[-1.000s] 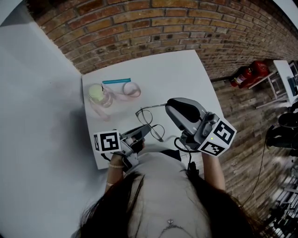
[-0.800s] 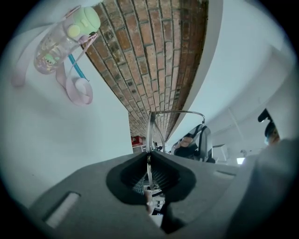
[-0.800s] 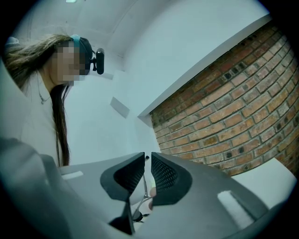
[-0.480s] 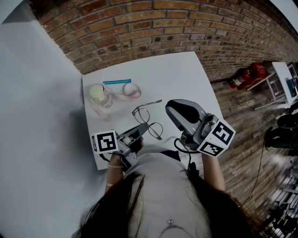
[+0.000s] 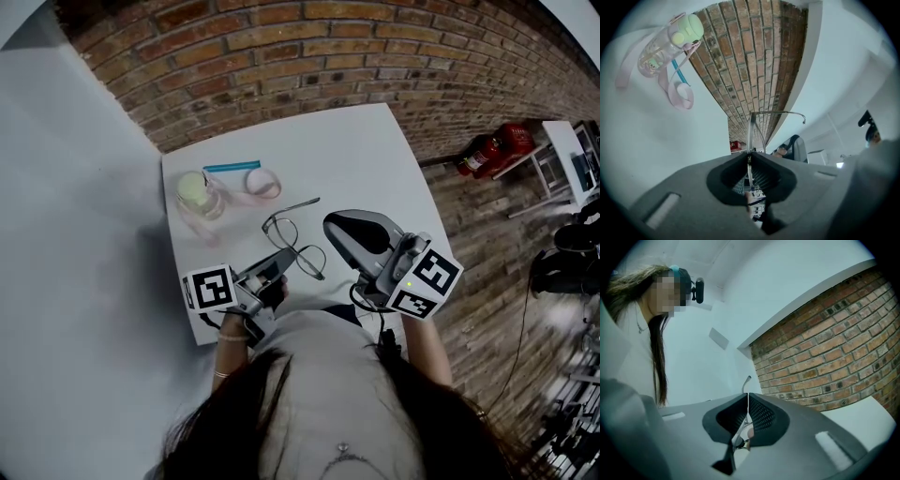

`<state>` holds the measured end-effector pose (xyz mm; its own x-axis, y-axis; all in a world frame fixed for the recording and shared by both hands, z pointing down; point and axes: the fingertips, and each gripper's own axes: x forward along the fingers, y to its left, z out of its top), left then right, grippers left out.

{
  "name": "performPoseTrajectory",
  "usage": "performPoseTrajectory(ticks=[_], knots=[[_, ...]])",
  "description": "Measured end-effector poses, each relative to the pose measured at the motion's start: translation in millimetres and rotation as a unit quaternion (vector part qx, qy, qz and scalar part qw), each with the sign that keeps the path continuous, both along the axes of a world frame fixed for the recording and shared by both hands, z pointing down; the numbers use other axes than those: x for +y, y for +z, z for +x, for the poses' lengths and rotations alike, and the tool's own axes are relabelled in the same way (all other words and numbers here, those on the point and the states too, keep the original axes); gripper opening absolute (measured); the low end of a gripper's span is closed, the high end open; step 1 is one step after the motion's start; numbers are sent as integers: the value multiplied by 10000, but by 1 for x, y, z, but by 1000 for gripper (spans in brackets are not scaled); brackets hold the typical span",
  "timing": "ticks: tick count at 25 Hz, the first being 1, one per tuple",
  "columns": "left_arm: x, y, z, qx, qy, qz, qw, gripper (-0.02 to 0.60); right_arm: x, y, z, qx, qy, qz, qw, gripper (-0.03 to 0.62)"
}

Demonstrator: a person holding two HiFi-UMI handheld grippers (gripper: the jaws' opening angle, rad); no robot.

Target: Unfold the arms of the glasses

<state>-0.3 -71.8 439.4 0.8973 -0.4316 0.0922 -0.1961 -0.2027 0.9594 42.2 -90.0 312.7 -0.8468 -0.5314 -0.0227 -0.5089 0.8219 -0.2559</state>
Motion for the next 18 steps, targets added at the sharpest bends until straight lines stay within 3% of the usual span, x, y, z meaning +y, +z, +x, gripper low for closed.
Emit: performPoseTrajectory(ticks=[4,8,14,18], knots=[[2,-8,5,153,-41,-40,9999,21,5,7,-7,91,-87,-68,9999,15],[-1,-6,1,-85,-45,139,9999,21,8,16,-18,183,-230,-170,9994,15],[0,-19,0,264,-226,-66,9994,21,13,26,-34,348,-434,-289,9980,15],[-2,-14,-8,-331,-166,314,9988,21,13,32,-43,425,-522,-369,9970,15]])
